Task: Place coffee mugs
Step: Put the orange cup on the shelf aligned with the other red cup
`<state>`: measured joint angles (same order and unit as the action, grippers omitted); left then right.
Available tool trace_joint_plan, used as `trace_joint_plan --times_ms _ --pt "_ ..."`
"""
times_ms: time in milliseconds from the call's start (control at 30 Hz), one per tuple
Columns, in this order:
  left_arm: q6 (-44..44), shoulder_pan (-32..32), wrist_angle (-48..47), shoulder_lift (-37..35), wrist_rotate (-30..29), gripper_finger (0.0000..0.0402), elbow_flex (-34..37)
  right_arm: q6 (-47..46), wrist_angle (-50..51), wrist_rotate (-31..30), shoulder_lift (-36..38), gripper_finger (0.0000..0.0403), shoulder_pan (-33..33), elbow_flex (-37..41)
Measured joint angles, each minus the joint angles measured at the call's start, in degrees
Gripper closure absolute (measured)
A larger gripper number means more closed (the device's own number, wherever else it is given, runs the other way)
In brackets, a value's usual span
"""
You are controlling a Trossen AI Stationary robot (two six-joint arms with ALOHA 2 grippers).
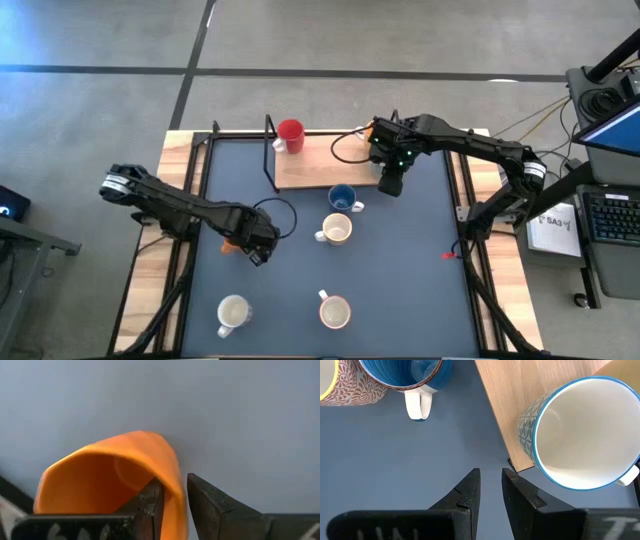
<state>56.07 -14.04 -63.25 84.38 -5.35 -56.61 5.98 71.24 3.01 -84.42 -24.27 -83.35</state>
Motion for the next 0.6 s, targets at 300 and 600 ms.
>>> trace_joint_plan --times_ms 300,600 --pt "-1.8 0.1 1.1 0.8 0.9 0.0390 -1.2 0.0 -0.5 0.0 0.0 0.0335 0.0 0.0" --pt "-7.4 0.1 3.4 0.8 1.2 0.0394 -10.0 0.0 -1.6 0.0 0.0 0.0335 0.0 0.0"
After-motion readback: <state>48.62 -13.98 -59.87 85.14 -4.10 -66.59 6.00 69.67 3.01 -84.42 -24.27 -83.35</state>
